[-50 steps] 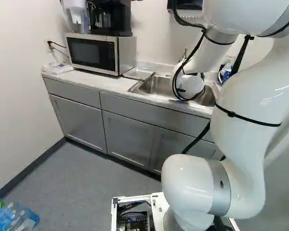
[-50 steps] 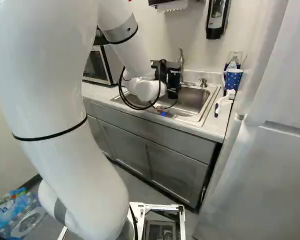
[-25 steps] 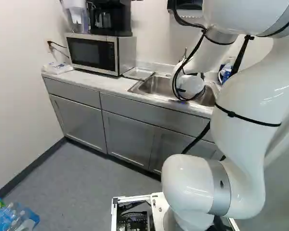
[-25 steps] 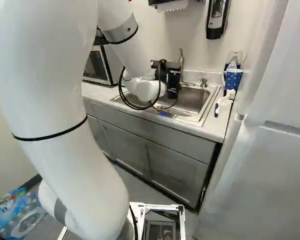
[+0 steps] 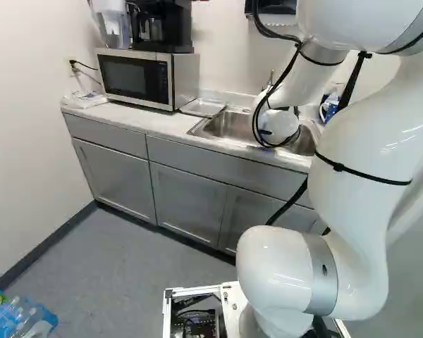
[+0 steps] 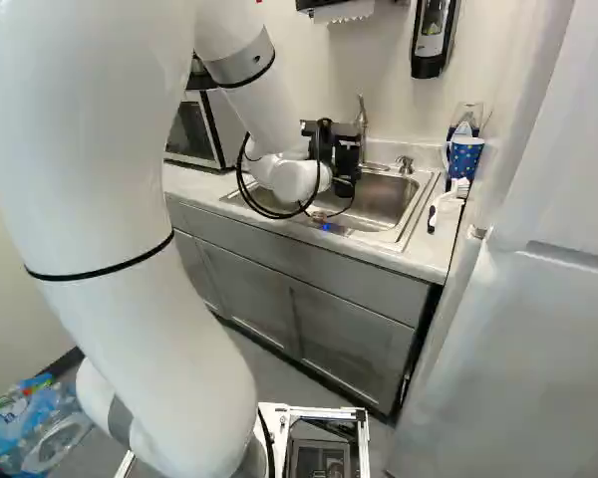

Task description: Rinse the cup and place it in the tray

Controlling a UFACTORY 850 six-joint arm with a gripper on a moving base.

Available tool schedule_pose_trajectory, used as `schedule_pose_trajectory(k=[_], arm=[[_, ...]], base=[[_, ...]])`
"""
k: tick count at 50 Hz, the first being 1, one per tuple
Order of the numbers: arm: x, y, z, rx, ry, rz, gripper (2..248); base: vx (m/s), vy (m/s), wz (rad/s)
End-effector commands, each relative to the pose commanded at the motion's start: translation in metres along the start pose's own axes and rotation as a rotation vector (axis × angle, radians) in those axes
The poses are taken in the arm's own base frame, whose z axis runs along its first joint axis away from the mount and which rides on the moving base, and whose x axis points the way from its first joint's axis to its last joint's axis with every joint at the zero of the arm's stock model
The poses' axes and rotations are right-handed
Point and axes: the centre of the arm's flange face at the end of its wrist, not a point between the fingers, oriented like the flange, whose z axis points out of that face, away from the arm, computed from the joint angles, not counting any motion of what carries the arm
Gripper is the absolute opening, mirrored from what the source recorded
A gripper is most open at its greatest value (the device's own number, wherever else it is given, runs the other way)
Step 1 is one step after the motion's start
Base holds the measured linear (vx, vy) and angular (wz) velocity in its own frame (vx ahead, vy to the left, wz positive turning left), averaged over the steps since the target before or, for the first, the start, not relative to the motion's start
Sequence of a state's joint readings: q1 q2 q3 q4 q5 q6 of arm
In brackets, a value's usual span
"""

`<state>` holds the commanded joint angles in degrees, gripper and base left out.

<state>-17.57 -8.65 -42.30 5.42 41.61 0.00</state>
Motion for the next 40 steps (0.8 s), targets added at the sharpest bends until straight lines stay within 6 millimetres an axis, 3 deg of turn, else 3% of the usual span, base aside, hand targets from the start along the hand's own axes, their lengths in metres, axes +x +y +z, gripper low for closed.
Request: schedule_pose_trajectory(k=[31, 40], arm=[[0.0000, -0.0003, -0.0001, 0.001, 0.000, 0.000, 122], [-0.0012, -0.0085, -0.0031, 0.017, -0.001, -0.004, 122]], base=[[0.000, 0.000, 0.000], [0.000, 0.000, 0.000]])
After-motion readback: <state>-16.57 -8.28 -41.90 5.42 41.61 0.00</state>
